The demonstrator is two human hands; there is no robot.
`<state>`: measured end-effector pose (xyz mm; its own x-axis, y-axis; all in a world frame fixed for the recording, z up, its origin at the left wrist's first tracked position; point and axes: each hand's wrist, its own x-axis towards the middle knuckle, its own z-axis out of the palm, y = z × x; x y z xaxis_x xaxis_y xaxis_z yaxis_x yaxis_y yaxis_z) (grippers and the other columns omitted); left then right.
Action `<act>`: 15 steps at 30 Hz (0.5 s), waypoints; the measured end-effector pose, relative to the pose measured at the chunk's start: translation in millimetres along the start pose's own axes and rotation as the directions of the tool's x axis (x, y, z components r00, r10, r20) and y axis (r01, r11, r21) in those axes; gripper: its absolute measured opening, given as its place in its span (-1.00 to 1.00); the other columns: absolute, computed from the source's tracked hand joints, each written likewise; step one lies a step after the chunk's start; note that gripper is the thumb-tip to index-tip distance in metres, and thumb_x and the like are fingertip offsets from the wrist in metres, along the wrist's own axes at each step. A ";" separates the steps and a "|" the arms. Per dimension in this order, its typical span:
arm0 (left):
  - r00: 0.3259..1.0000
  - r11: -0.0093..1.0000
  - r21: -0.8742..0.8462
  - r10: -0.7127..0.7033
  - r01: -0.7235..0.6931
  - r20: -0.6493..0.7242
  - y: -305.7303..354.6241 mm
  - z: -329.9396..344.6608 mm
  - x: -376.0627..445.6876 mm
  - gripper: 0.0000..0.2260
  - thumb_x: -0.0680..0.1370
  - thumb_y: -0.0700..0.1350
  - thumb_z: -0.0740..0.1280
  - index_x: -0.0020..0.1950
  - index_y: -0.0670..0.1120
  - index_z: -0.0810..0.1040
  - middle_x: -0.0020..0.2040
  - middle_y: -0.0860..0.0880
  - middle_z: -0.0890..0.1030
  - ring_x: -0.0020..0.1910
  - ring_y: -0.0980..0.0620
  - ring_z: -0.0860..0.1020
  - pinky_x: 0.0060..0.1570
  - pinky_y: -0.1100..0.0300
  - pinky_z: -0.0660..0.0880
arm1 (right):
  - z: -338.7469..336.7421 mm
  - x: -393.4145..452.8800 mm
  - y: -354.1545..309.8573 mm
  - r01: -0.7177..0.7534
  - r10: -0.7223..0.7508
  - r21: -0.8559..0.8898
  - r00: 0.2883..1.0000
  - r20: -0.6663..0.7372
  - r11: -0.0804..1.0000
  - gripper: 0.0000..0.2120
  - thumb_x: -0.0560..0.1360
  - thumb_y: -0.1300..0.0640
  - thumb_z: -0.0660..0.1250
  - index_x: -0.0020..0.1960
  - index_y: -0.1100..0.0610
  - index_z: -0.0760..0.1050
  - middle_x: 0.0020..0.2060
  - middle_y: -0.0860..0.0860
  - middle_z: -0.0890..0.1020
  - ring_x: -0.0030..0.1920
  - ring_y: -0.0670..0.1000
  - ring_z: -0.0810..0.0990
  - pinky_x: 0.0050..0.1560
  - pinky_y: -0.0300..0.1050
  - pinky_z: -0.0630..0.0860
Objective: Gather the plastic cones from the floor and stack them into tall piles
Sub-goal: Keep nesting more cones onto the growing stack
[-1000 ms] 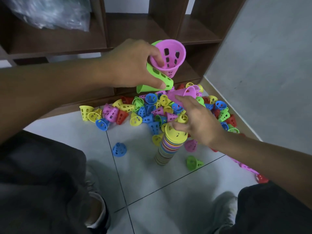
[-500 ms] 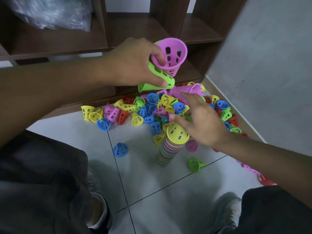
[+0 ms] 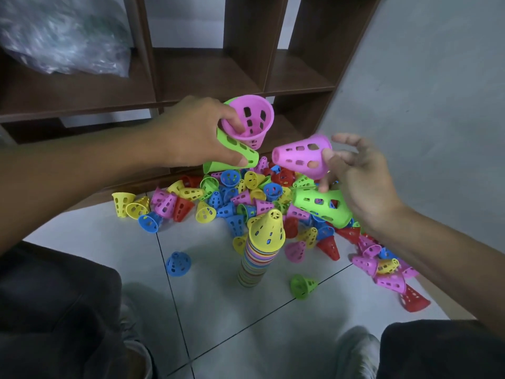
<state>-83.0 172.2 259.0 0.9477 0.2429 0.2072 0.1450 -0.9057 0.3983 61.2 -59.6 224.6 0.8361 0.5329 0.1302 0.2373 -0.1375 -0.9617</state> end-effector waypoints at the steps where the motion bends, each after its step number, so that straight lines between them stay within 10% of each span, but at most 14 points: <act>1: 1.000 1.000 -0.009 0.005 -0.005 0.000 2.0 0.7 0.1 -0.51 0.36 0.21 0.55 0.22 0.05 0.64 -0.04 0.19 0.49 -0.05 0.17 0.46 -0.19 0.40 0.28 | -2.4 -0.7 0.8 -0.076 0.076 0.020 0.997 0.012 0.997 -0.85 0.65 0.24 0.27 0.21 0.22 0.47 -0.33 -0.01 0.66 -0.54 -0.03 0.48 -0.38 -0.15 0.45; 7: 0.998 0.996 -0.063 0.058 -0.057 0.009 16.2 4.5 -1.4 -0.49 0.34 0.23 0.55 0.23 0.08 0.64 0.06 0.18 0.55 0.05 0.16 0.53 -0.08 0.29 0.41 | -8.7 -11.8 3.7 -0.441 0.394 0.199 0.888 0.237 0.875 -0.74 0.66 0.12 0.24 0.22 0.28 0.51 -0.40 0.02 0.60 -0.52 -0.09 0.47 -0.52 -0.24 0.45; 15: 0.995 0.985 -0.158 0.077 -0.066 0.060 26.1 14.4 -2.2 -0.53 0.36 0.21 0.56 0.23 0.14 0.61 0.09 0.24 0.56 0.00 0.37 0.51 -0.18 0.55 0.39 | 1.7 -14.2 25.0 -0.587 0.555 0.158 0.806 0.204 0.794 -0.90 0.63 0.16 0.30 0.09 0.10 0.59 -0.22 0.02 0.62 -0.50 -0.10 0.52 -0.15 -0.04 0.46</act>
<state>-77.3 143.0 256.1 0.9714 0.1513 0.1829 0.0351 -0.8535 0.5200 54.5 -69.2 198.3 0.7047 0.5238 -0.4786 -0.3808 -0.2900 -0.8780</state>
